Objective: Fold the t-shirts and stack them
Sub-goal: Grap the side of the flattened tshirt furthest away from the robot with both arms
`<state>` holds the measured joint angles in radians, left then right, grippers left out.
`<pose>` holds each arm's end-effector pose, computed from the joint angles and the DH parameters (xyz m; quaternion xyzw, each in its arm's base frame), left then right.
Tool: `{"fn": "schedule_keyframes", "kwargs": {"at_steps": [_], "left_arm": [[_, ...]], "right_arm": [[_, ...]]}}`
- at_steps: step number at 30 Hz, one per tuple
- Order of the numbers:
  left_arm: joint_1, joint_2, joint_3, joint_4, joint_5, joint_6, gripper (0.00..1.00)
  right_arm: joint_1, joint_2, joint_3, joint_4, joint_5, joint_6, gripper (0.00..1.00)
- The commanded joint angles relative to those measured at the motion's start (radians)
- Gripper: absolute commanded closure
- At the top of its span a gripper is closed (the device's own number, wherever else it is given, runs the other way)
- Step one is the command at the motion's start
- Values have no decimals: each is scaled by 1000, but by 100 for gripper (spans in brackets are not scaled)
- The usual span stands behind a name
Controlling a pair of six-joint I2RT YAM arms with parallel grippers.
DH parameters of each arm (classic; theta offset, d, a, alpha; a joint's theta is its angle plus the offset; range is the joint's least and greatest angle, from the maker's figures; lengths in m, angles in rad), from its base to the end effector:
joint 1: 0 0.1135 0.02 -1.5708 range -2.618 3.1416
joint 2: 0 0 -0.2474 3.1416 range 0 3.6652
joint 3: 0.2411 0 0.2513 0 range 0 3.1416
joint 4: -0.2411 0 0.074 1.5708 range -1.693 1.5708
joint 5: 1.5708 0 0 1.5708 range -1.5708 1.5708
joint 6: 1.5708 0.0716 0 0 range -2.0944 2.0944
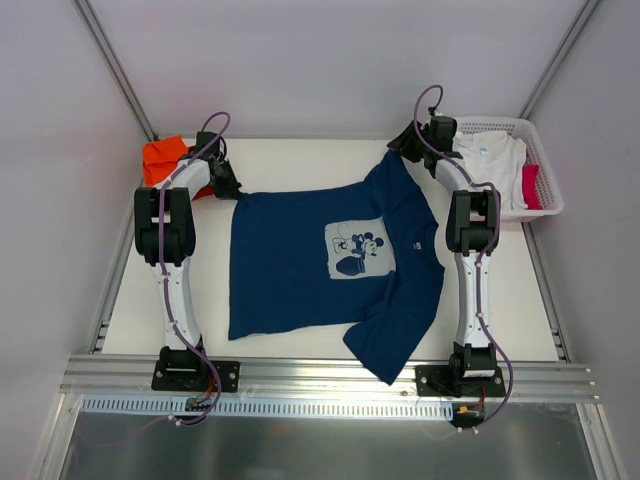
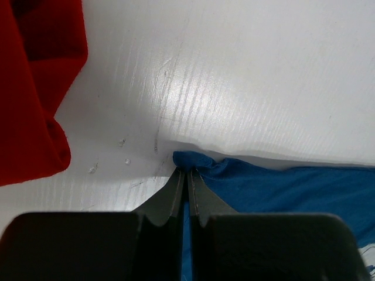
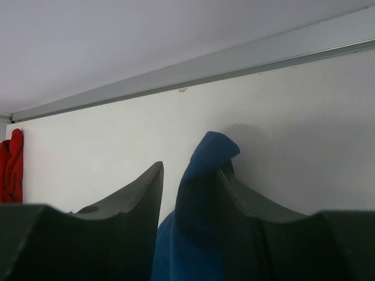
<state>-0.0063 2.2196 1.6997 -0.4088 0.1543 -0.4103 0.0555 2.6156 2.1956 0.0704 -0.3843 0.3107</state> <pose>0.4977 -0.0141 0.1256 -0.1660 0.9317 -0.1366 0.2927 0.6107 0.0608 0.1449 -0.0063 0.8116 0.2563 0.5249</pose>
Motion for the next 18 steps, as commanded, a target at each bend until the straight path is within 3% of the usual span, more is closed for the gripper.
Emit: {"fn": "schedule_keyframes", "kwargs": {"at_steps": [1, 18], "left_arm": [[0, 14, 34, -19, 17, -4, 100], [0, 18, 40, -19, 25, -1, 100]], "right_arm": [[-13, 18, 61, 48, -28, 18, 57], [-34, 34, 62, 129, -15, 37, 61]]}}
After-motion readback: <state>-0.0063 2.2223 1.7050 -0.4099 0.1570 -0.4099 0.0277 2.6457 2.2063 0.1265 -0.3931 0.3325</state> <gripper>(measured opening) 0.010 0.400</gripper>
